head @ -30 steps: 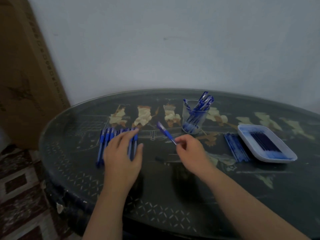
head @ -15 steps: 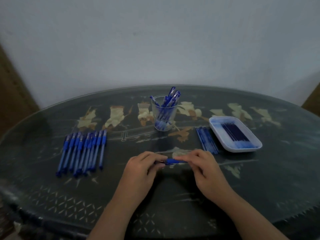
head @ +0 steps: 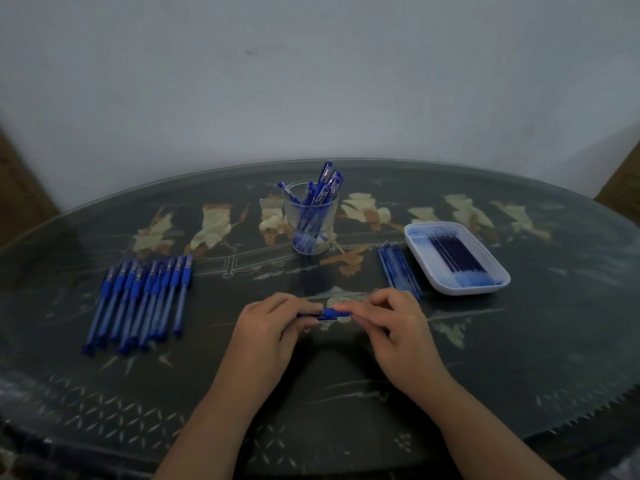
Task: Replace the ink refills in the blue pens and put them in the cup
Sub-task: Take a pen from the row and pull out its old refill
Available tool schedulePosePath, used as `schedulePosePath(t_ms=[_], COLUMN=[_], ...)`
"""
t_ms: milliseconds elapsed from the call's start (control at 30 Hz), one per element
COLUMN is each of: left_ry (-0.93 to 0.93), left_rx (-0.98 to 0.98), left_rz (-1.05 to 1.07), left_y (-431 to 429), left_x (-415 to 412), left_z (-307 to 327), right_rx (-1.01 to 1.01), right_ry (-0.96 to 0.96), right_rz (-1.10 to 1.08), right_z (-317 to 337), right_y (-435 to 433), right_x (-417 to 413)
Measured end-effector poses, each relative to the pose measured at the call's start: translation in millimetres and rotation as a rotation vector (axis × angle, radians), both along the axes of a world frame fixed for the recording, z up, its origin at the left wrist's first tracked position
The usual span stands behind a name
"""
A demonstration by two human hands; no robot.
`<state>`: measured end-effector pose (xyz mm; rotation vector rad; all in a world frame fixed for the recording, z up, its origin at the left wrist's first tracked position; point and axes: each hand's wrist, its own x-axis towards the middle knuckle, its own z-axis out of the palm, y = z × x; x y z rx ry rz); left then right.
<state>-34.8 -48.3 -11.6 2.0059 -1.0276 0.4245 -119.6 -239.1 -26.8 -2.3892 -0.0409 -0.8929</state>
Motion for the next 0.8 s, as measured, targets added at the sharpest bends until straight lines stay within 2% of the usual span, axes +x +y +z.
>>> schedulePosePath(t_ms=[267, 800], left_ry=[-0.059, -0.006], left_rx=[0.037, 0.041], left_rz=[0.044, 0.065], left_y=[-1.2, -2.0], left_x=[0.3, -2.9], left_z=[-3.7, -4.4], right_rx=[-0.016, 0.027], right_ry=[-0.043, -0.032], right_rz=[-0.029, -0.029], right_z=[0.9, -0.7], right_y=[1.5, 3.1], right_x=[-1.1, -2.2])
